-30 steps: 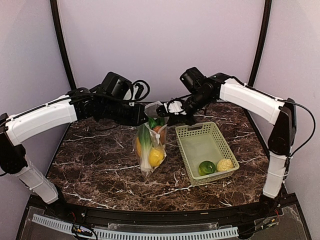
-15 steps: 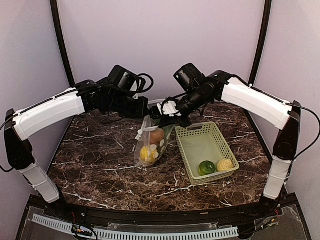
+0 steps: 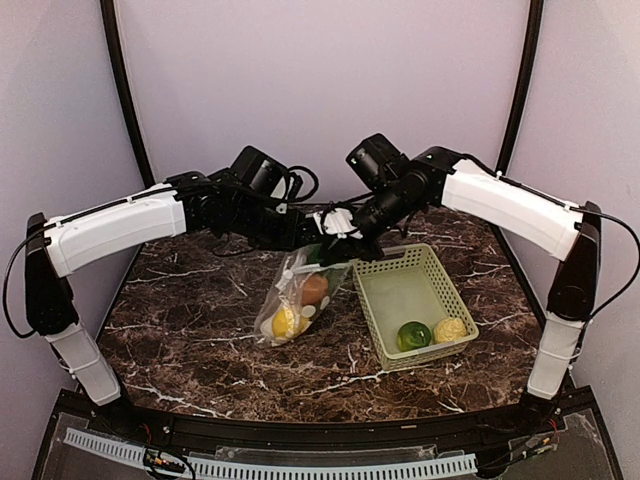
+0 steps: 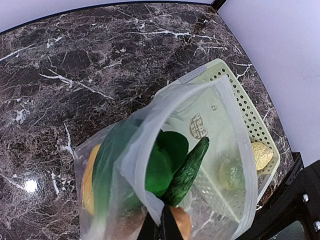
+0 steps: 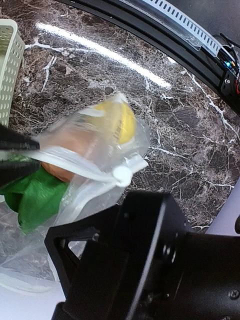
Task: Place the food in the zip-top bag and seal the zipper
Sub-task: Adjust the zipper food storage bag at the center of the board, then pick up the fake fruit from the bin, then place the fake fruit in the zipper food storage bag, then pick up the fake fruit from the bin.
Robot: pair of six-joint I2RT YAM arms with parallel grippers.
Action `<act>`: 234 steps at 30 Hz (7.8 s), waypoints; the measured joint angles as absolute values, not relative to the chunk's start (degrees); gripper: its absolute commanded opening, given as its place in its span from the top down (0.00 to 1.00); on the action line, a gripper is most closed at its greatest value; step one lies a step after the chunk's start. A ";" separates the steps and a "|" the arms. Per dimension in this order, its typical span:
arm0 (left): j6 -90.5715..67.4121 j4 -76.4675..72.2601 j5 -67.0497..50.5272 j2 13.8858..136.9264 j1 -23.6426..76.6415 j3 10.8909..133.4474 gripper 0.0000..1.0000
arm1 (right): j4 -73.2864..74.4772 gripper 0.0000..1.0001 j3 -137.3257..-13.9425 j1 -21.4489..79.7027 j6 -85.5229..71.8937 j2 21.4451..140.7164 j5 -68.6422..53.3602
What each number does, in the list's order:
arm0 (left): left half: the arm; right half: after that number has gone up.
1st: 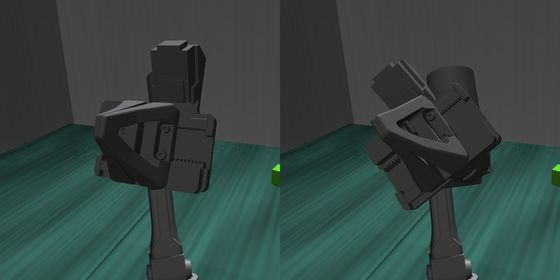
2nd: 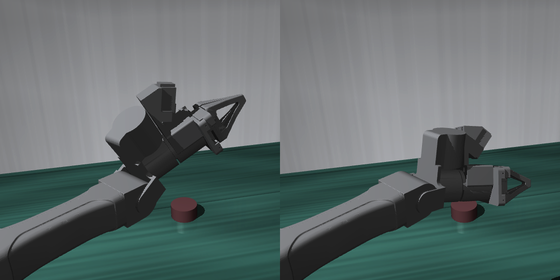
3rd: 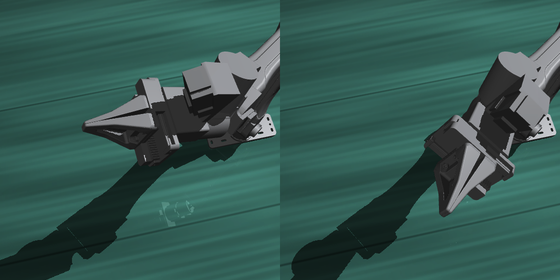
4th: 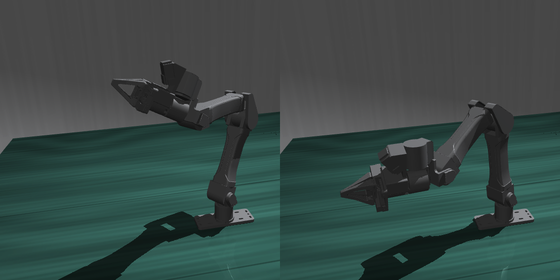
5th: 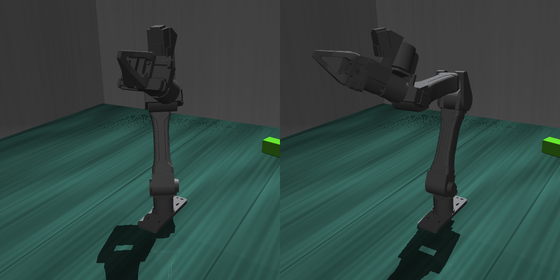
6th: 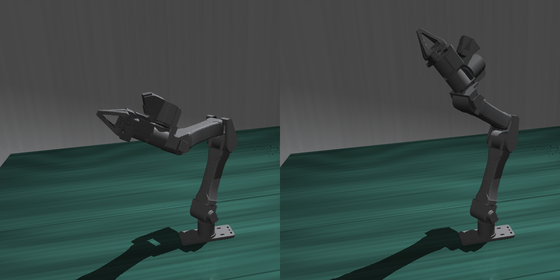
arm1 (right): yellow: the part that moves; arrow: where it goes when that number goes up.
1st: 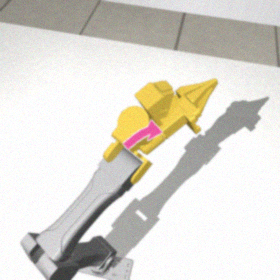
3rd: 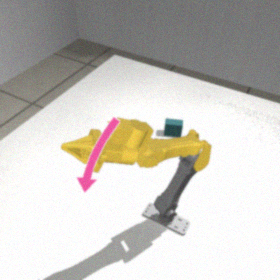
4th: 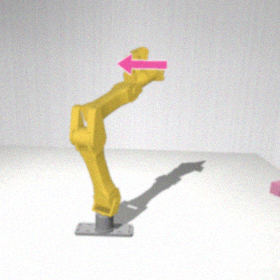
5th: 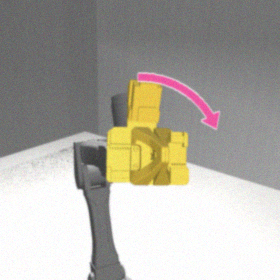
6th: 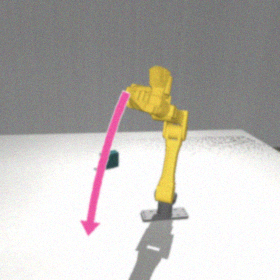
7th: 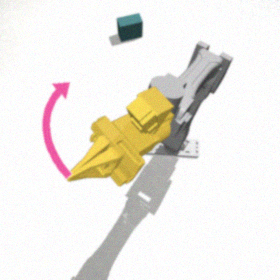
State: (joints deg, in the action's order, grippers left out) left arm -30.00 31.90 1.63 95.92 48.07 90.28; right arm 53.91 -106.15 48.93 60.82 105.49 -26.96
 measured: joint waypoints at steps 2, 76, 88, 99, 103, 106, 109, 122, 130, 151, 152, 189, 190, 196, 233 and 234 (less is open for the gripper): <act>-30.20 32.51 0.62 96.29 48.10 90.13 0.99 | 54.13 0.64 -106.00 48.97 59.61 105.51 -27.42; -30.72 29.04 -1.74 92.05 48.12 84.99 0.99 | 54.46 0.50 -70.04 31.86 48.27 98.04 -19.29; -30.70 28.73 -3.05 92.05 48.12 84.90 0.99 | 62.02 0.49 -98.65 31.88 43.18 99.09 -29.32; -30.65 27.59 -6.28 92.03 48.12 84.90 0.99 | 59.31 0.48 -112.40 39.22 36.62 107.61 -31.42; -30.68 26.92 -6.76 91.85 48.12 84.79 0.99 | 57.71 0.48 -112.20 42.11 35.57 111.92 -27.90; -30.68 26.11 -7.31 91.29 48.12 84.23 0.99 | 56.38 0.47 -112.22 42.76 33.93 114.48 -26.35; -30.68 25.67 -7.84 90.70 48.12 83.94 0.99 | 54.74 0.45 -112.51 42.76 31.55 116.05 -25.96; -30.72 24.38 -5.93 88.95 48.12 82.19 0.99 | 47.97 0.40 -114.34 43.57 19.90 119.77 -36.80; -30.87 23.92 -4.58 86.39 48.16 79.29 0.99 | 47.88 0.27 -112.77 45.17 18.46 120.55 -41.28; -30.85 20.84 -2.37 82.46 48.14 74.52 0.99 | 50.35 0.12 -111.94 43.05 16.93 114.91 -43.99; -30.85 20.62 -2.31 82.32 48.14 74.17 0.99 | 50.43 0.12 -111.94 42.68 17.02 113.82 -43.99; -29.54 18.90 -3.99 86.21 48.14 76.01 0.99 | 72.25 0.35 -69.60 26.11 49.32 85.17 -14.22; -29.50 19.03 -3.95 86.21 48.14 76.01 0.99 | 72.40 0.35 -69.45 26.11 50.02 85.17 -13.56; -29.06 19.40 -3.88 86.24 48.14 76.03 0.99 | 71.96 0.37 -68.10 26.11 52.64 85.27 -10.00; -28.73 20.12 -3.40 86.24 48.14 76.05 0.99 | 68.01 0.59 -69.10 26.11 53.76 92.40 -6.85; -28.73 20.12 -3.46 86.24 48.14 76.05 0.99 | 68.82 0.59 -71.02 26.09 53.67 92.49 -7.53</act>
